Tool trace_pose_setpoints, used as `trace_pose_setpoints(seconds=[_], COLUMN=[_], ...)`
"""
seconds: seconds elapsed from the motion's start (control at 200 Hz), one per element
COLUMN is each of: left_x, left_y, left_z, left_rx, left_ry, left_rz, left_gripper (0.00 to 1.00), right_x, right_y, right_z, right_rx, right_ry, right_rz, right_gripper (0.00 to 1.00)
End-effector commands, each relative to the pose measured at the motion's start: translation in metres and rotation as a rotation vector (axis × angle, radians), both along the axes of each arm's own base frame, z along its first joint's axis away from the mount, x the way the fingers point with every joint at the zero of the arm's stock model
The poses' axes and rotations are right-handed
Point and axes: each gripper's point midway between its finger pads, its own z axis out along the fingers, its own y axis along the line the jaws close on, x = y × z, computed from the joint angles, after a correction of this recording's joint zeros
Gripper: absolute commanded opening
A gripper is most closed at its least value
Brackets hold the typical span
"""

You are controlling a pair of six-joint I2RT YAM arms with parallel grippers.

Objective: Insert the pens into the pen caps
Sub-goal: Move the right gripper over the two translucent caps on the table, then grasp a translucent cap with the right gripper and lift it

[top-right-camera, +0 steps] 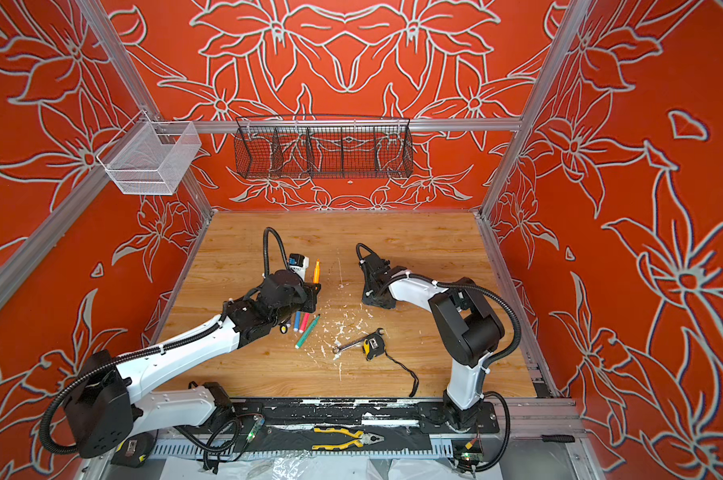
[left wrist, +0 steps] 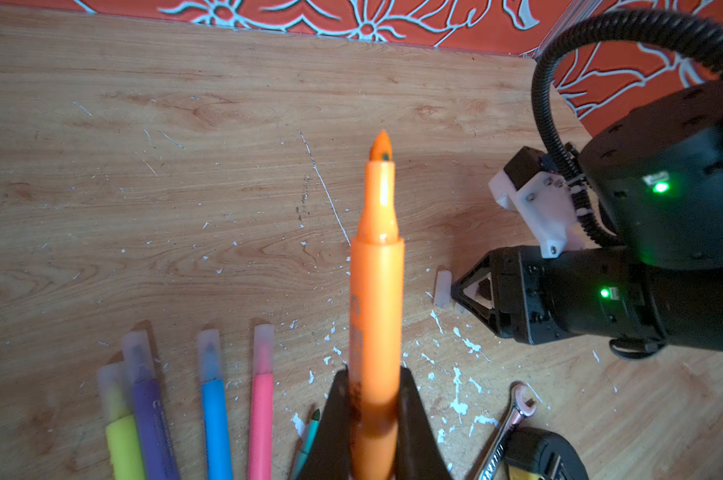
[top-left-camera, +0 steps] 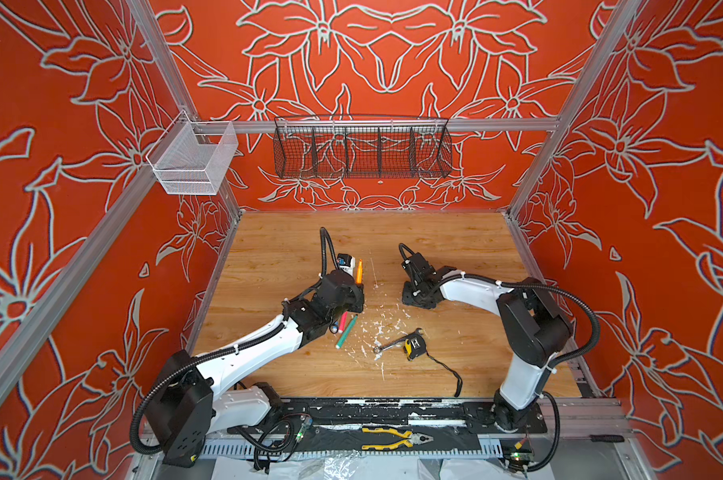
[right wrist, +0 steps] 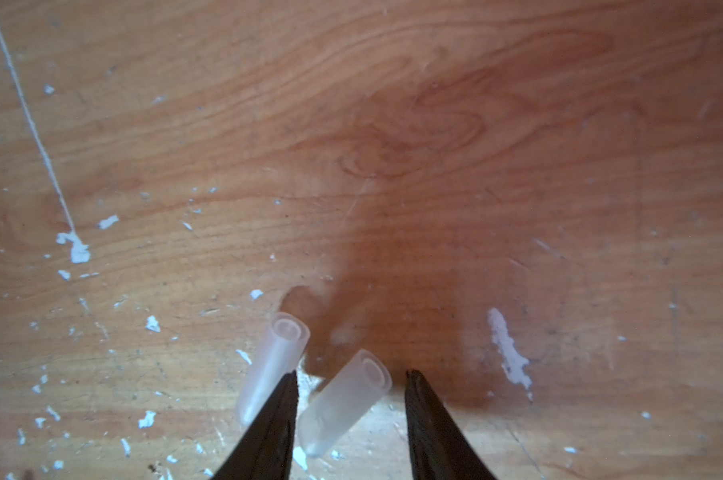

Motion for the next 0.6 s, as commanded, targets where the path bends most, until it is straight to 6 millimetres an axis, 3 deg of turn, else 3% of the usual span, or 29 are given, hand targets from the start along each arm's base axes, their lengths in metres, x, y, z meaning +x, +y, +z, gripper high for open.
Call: trace_pose_setpoints(seconds=[0.0,0.225,0.595], left_x=[0.0001,-0.0003,-0.0015], left_y=[-0.0016,-0.0009,-0.0029], left_z=[0.0096,0.0098,0.0113], left_rx=[-0.024,-0.026,-0.037], left_ry=[-0.023,-0.027,-0.025], left_rz=[-0.004,-0.003,-0.012], left_gripper=[0.00,0.00,0.00], right_x=[-0.0067,-0.0085,-0.0073], right_y=[-0.0019,-0.0055,-0.0063], right_z=[-0.0074,-0.0097,-0.0143], right_rx=[-0.020,-0.042,-0.064], right_ry=[0.043,0.056,0.072], right_rz=[-0.001,-0.011,-0.009], right_gripper=[0.43,0.30,0.24])
